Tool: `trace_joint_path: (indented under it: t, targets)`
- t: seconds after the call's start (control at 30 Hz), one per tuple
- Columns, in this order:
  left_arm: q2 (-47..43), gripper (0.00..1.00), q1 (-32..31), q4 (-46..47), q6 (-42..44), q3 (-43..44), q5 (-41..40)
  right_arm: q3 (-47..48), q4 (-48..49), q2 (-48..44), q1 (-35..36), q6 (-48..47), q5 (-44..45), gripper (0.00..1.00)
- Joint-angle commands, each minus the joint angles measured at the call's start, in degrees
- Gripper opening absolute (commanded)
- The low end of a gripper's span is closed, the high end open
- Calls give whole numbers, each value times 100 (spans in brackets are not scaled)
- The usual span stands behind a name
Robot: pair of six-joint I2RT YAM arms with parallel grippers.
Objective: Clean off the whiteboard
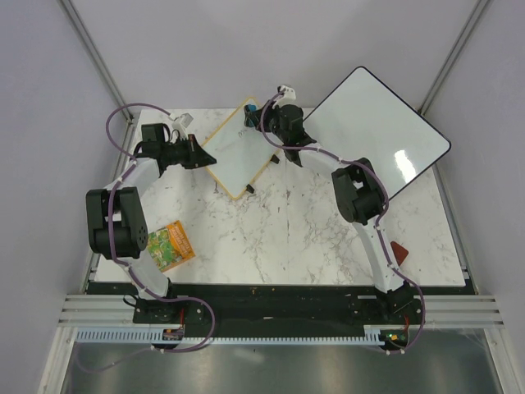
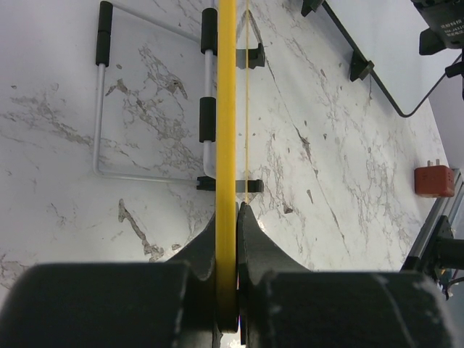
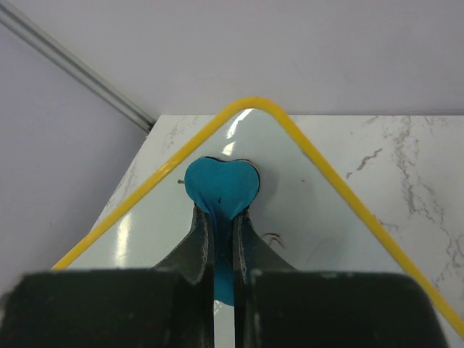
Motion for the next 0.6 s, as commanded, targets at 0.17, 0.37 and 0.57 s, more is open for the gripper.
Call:
trace_joint_path:
  t: [0.17,0.37,0.57]
  targets:
    - [46,2,-450,-496,1211,-147,-175,82,-2541,741,-67,466,626,0]
    - [55,2,-450,-487,1202,-138,-166,161,-2937,908,-84,747,521,0]
    - [37,2,-450,-487,1176,-121,-157,-383,-2920,672,-84,897,373,0]
